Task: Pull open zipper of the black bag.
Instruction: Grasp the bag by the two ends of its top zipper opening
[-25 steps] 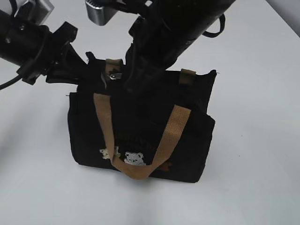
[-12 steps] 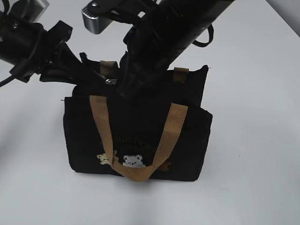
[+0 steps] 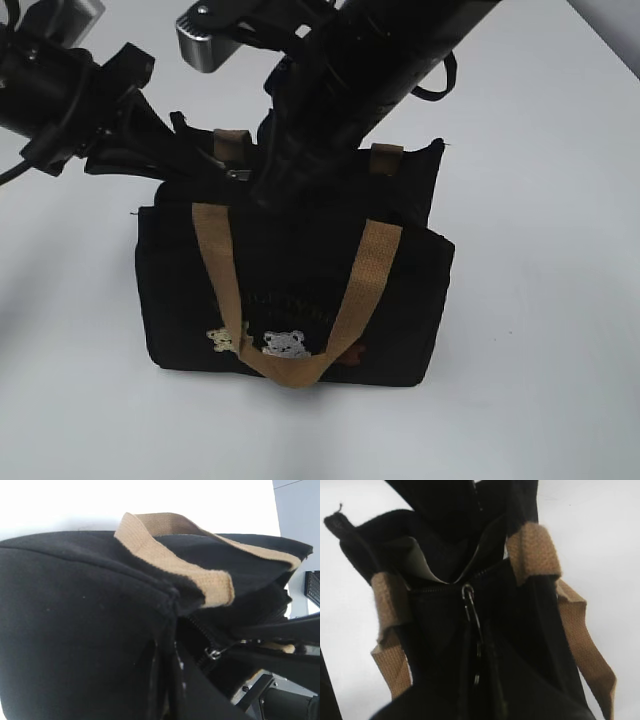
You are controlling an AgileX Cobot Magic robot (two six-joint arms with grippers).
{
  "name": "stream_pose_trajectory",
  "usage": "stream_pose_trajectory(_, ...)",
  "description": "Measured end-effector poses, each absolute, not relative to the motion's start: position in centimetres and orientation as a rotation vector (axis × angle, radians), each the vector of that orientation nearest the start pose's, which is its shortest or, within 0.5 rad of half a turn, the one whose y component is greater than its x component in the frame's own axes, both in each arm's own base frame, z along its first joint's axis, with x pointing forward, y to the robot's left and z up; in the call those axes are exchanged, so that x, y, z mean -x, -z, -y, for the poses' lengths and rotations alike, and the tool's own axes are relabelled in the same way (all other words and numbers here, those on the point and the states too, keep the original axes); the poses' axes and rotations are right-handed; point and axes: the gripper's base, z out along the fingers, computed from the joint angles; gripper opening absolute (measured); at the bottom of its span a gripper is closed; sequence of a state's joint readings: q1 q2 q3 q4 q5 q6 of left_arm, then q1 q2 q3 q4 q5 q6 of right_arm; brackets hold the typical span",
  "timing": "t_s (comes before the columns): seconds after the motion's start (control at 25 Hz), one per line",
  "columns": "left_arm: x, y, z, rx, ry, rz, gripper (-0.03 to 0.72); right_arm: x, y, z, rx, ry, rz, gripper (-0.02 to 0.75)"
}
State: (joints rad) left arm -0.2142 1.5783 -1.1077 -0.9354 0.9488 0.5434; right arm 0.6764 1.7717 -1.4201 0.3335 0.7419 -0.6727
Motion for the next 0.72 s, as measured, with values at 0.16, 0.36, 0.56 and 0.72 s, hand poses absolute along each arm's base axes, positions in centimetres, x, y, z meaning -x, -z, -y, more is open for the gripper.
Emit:
stream_pose_trajectory(0.16,-29.43,-27.11,12.5,-0.358,1.058,-2.568,0.003,-29.18,-27.35,-26.04,1.418,-0.385,-2.142,0.029)
stream_pose_trajectory(0.36,-29.42,-27.15,12.5,-0.358,1.06,-2.568,0.003,-28.97,-27.73,-25.86,1.43,-0.38,-2.14,0.029)
stream_pose_trajectory(0.56,-29.32,-27.26,12.54,-0.36,1.071,-2.566,0.003,-28.7,-28.23,-25.71,1.429,-0.388,-2.136,0.03)
stream_pose_trajectory(0.72,-29.32,-27.26,12.53,-0.36,1.07,-2.567,0.003,-28.74,-28.07,-25.78,1.427,-0.394,-2.142,0.087)
